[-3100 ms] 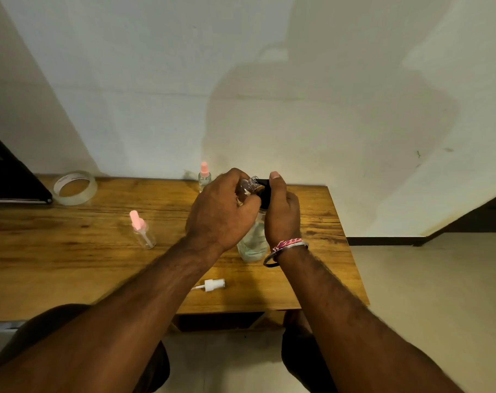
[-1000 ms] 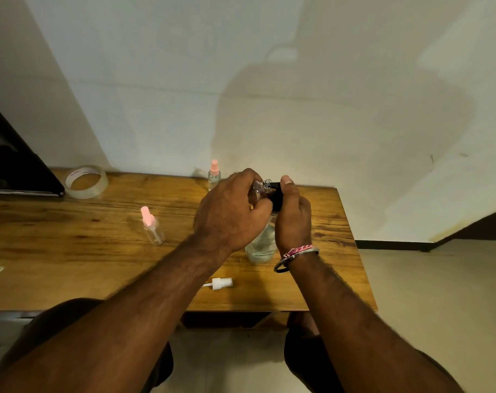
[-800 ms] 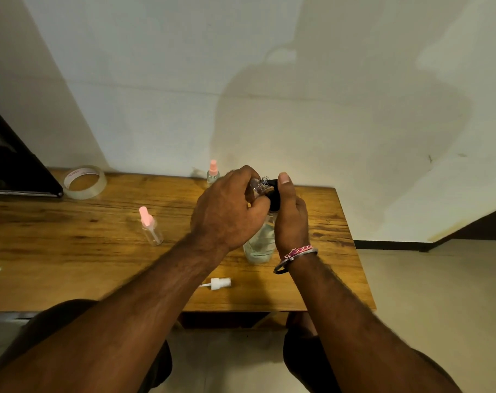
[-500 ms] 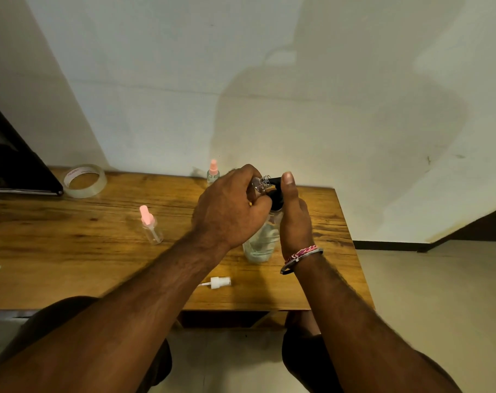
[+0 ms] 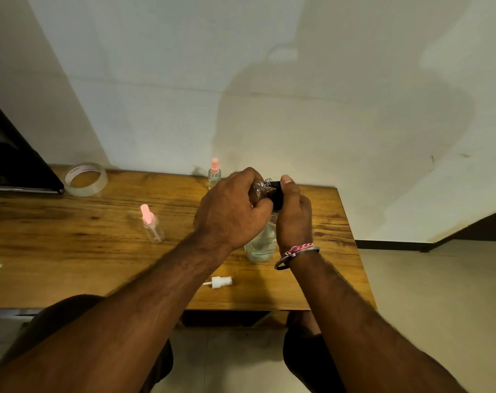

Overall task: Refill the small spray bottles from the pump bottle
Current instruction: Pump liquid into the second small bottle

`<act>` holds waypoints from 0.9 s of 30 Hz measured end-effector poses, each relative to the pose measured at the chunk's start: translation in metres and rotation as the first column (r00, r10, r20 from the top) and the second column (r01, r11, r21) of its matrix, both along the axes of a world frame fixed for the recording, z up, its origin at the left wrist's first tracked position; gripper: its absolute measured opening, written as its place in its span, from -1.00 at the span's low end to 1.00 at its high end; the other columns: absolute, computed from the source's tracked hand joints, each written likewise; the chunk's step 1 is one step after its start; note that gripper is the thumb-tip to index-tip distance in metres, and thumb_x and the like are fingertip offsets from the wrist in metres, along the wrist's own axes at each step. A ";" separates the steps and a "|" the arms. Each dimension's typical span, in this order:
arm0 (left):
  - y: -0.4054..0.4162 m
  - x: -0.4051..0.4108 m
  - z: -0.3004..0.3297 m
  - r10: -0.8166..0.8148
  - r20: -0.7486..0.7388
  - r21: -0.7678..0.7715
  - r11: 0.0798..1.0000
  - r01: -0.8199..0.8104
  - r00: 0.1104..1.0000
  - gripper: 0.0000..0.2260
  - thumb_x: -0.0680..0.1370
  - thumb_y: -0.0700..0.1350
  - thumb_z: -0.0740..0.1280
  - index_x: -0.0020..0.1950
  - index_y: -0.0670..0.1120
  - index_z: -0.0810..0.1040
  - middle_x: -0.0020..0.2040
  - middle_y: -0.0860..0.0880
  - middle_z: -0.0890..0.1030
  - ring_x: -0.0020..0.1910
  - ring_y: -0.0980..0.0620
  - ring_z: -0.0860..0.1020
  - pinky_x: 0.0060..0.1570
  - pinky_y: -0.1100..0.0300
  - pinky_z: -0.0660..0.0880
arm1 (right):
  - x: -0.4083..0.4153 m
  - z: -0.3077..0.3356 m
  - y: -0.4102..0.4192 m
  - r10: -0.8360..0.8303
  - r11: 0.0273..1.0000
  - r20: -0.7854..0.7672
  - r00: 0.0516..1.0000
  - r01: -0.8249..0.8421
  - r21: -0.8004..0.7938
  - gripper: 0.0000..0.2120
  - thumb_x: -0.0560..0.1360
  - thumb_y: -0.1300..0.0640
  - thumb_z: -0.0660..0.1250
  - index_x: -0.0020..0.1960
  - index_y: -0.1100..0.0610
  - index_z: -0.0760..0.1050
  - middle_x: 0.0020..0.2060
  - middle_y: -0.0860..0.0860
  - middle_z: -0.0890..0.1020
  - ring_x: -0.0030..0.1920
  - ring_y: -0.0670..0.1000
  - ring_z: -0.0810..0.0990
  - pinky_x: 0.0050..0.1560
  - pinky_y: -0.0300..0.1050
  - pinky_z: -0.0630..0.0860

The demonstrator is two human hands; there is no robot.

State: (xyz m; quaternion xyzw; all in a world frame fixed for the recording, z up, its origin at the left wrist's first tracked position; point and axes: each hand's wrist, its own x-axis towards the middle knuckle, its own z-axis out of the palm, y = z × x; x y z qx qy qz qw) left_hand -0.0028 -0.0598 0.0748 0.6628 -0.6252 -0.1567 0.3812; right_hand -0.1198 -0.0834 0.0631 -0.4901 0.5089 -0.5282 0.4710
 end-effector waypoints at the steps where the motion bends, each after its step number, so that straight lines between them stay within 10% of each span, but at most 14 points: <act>1: 0.000 0.000 -0.001 -0.002 0.002 0.000 1.000 0.002 1.000 -0.81 0.53 0.00 0.43 0.12 0.05 0.56 -0.13 0.12 0.59 -0.19 0.13 0.53 -0.28 0.21 0.38 | 0.000 0.000 -0.001 -0.006 1.000 0.002 1.000 0.006 -0.002 -0.58 0.62 -0.13 0.18 -0.21 0.03 0.68 -0.34 -0.06 0.73 -0.25 -0.17 0.68 -0.23 -0.36 0.54; 13: 0.000 0.002 0.001 -0.011 -0.006 -0.038 0.999 0.011 1.000 -0.81 0.54 -0.01 0.41 0.14 0.03 0.57 -0.14 0.13 0.57 -0.20 0.13 0.54 -0.29 0.20 0.38 | -0.002 -0.002 0.001 0.082 0.997 -0.020 0.996 -0.082 0.004 -0.41 0.54 -0.36 0.13 -0.08 0.08 0.71 -0.16 0.04 0.76 -0.04 -0.01 0.73 -0.02 -0.21 0.58; 27: 0.002 0.001 0.000 -0.013 -0.003 -0.017 1.000 0.013 1.000 -0.80 0.54 -0.02 0.42 0.14 0.02 0.56 -0.12 0.11 0.59 -0.18 0.13 0.52 -0.28 0.21 0.36 | 0.001 -0.007 -0.002 0.021 1.000 0.018 1.000 -0.020 -0.018 -0.46 0.59 -0.18 0.15 -0.08 0.22 0.72 -0.22 0.06 0.76 -0.13 -0.03 0.73 -0.14 -0.31 0.57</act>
